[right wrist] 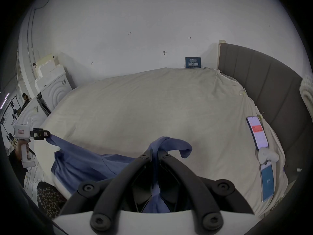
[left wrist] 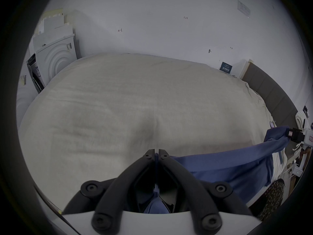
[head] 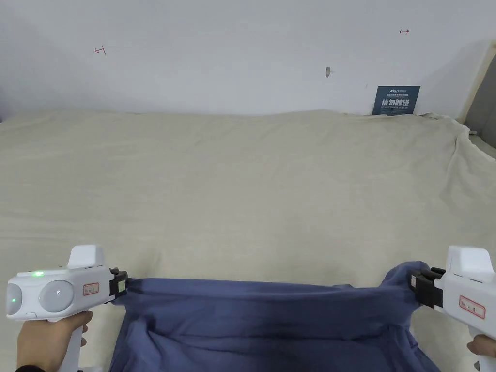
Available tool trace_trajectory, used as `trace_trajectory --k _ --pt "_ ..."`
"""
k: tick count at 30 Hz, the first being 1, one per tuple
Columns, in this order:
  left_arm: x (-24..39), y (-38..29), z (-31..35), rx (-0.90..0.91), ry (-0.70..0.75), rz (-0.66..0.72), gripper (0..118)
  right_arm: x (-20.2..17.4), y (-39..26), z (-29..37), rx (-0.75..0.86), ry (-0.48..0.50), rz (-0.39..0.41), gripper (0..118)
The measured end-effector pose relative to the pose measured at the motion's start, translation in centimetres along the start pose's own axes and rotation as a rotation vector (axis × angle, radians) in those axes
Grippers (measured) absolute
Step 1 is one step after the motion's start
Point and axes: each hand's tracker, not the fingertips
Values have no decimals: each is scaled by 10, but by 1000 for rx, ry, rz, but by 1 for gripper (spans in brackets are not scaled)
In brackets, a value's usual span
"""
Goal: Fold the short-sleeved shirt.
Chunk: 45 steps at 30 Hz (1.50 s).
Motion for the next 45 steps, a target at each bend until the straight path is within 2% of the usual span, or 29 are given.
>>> trace_trajectory --k 8,12,16,19,26,27,28,29,30,31,32,33,37,40,45 --pt "3 -66 28 -46 9 -46 0 1 -71 29 -39 -29 -41 3" --pt "0 -91 25 -84 27 -43 0 7 -104 23 -83 -43 -91 3" --pt "-5 -111 12 -119 52 -22 0 9 -133 7 -114 -78 -102 3" --pt "-5 -125 3 -147 65 -17 0 11 -150 -5 -134 -101 -137 3" --pt "-13 -135 -8 -152 83 12 0 5 -156 -12 -160 -139 -137 4" --pt "-13 -134 -7 -156 87 13 3 3 -153 -10 -162 -140 -133 5" --pt "-11 -131 -4 -164 89 23 12 0 -150 -6 -159 -141 -126 12" --pt "-10 -128 -1 -172 78 47 23 -4 -146 -1 -151 -148 -117 24" --pt "-10 -126 2 -175 70 67 50 -9 -141 5 -135 -166 -104 47" --pt "-9 -123 7 -167 60 85 72 -13 -134 12 -116 -173 -89 61" --pt "-2 -118 17 -150 58 104 88 -16 -126 19 -90 -164 -75 68" --pt "1 -114 24 -120 50 121 100 -20 -118 27 -40 -151 -64 69" --pt "18 -85 59 23 1 100 101 -44 -76 62 154 -183 13 69" --pt "38 -62 85 148 9 47 101 -62 -49 85 281 -179 42 69" --pt "67 -47 106 367 89 -63 101 -89 -27 99 405 -197 95 69"
